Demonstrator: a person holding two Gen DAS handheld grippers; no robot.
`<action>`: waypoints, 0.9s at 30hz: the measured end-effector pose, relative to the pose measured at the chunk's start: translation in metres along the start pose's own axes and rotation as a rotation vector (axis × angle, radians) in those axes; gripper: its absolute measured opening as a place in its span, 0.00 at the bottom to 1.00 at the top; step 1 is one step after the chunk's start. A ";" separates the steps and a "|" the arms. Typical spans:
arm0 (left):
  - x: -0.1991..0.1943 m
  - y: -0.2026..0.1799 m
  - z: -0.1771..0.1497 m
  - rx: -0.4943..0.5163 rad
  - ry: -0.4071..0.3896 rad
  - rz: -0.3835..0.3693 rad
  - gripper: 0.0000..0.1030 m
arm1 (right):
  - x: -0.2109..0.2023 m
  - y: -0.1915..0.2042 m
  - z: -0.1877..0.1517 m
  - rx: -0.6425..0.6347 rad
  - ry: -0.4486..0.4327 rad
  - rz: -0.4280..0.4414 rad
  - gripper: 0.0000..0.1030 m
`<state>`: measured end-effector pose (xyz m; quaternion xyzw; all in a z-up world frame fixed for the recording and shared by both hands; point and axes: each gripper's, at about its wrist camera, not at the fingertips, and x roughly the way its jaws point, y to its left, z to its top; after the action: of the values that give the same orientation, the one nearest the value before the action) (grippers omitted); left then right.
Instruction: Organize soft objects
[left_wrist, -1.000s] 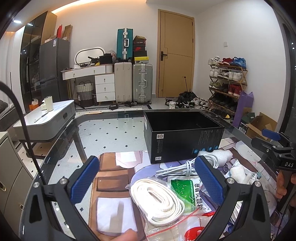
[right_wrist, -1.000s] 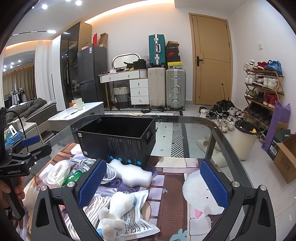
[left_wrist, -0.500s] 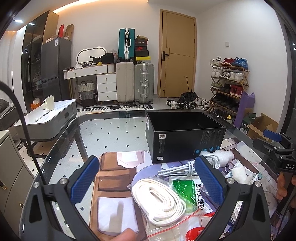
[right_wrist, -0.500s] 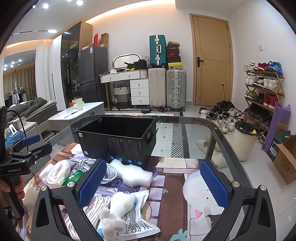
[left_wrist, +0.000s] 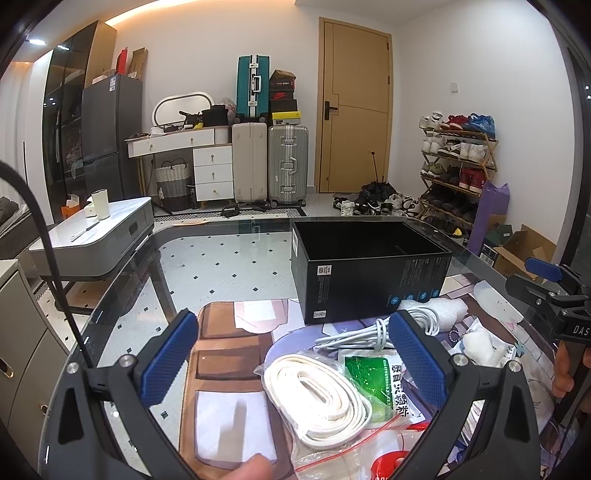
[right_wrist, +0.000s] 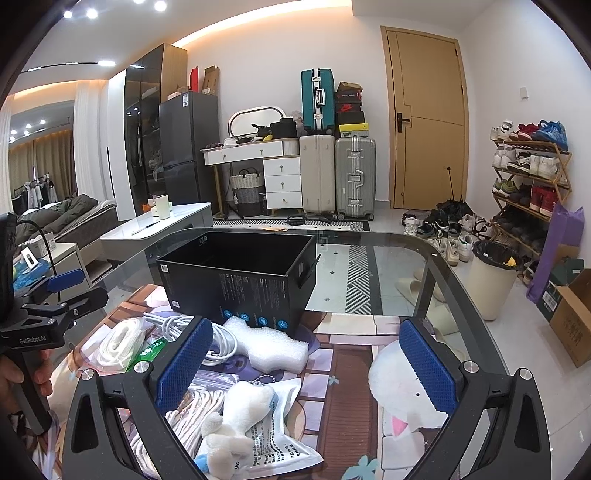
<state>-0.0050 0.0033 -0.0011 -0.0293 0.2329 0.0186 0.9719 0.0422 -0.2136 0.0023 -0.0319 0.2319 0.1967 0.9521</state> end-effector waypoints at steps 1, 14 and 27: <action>0.000 0.000 0.000 0.001 0.001 0.002 1.00 | 0.000 0.000 0.000 0.002 0.000 0.001 1.00; -0.004 0.004 -0.004 -0.028 0.070 -0.034 1.00 | -0.005 0.004 0.009 0.006 0.035 0.080 1.00; -0.008 0.012 0.002 -0.100 0.182 -0.072 1.00 | -0.012 0.019 0.018 -0.047 0.108 0.138 1.00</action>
<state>-0.0115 0.0155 0.0033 -0.0876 0.3177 -0.0076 0.9441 0.0332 -0.1979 0.0241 -0.0487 0.2800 0.2650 0.9214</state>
